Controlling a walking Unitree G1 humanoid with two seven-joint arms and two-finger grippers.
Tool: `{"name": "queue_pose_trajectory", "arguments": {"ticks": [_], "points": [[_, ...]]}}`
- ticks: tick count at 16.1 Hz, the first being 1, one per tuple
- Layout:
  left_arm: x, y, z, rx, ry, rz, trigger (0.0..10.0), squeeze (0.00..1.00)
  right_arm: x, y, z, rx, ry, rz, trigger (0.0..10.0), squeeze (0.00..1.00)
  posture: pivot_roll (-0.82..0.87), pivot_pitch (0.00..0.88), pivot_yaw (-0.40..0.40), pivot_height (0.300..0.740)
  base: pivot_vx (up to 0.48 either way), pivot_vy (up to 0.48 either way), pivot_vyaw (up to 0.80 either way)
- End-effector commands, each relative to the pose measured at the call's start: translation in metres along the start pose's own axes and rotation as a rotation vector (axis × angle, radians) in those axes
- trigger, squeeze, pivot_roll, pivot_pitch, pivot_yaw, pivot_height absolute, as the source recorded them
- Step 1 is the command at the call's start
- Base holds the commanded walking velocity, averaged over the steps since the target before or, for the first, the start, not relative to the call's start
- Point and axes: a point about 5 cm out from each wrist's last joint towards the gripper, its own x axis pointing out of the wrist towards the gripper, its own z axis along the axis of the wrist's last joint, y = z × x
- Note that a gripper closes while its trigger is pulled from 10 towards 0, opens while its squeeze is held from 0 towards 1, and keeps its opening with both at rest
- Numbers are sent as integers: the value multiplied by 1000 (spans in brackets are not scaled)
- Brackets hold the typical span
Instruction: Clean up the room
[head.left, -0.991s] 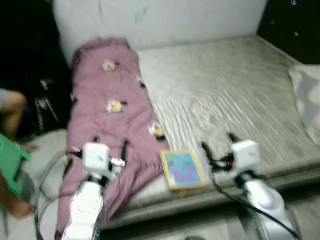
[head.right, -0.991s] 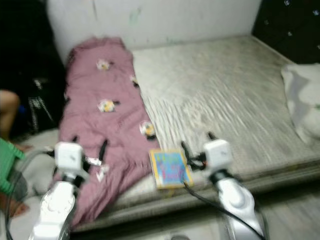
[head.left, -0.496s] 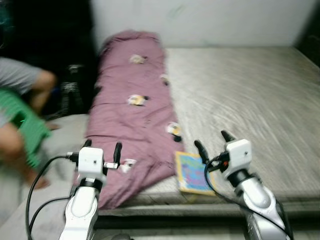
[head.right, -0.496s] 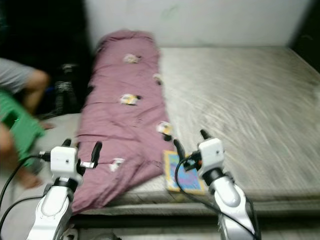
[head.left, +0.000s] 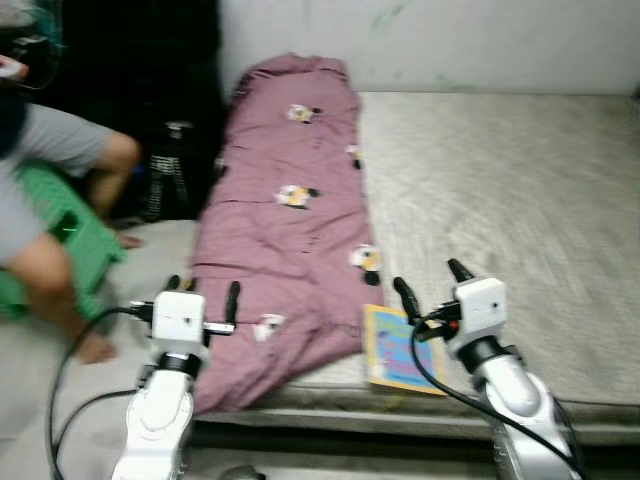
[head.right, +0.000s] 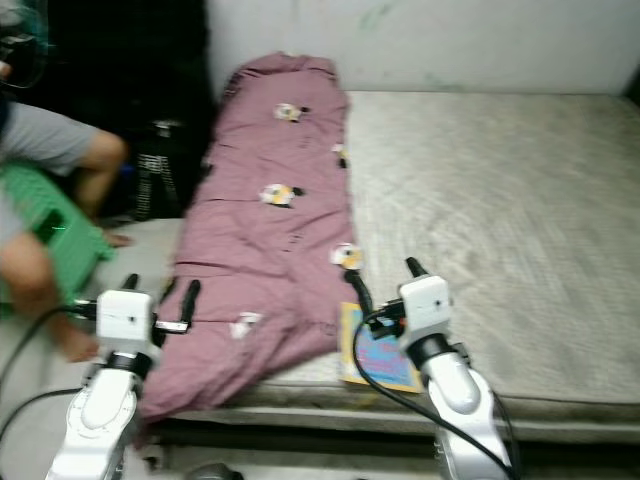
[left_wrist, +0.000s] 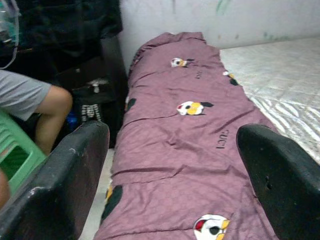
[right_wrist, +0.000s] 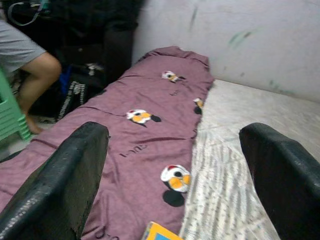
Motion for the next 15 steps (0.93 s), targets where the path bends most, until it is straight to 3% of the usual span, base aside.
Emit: {"name": "queue_pose_trajectory", "arguments": {"ticks": [1, 4, 8, 15], "points": [[0, 1, 1, 3, 0, 1, 10000, 0, -1, -2, -1, -11, 3, -13, 10000, 0, -38, 12, 9, 740, 0, -315, 0], [0, 1, 1, 1, 0, -4, 10000, 0, -2, 0, -1, -24, 7, -7, 10000, 0, -38, 12, 12, 740, 0, -334, 0], [0, 1, 1, 1, 0, -8, 10000, 0, -2, 3, -2, -22, 6, 6, 10000, 0, -37, 10, 13, 740, 0, -345, 661], [0, 0, 0, -2, 3, -13, 10000, 0, -2, 1, -3, -20, 13, -6, 10000, 0, -36, 7, 9, 740, 0, -341, 0]]}}
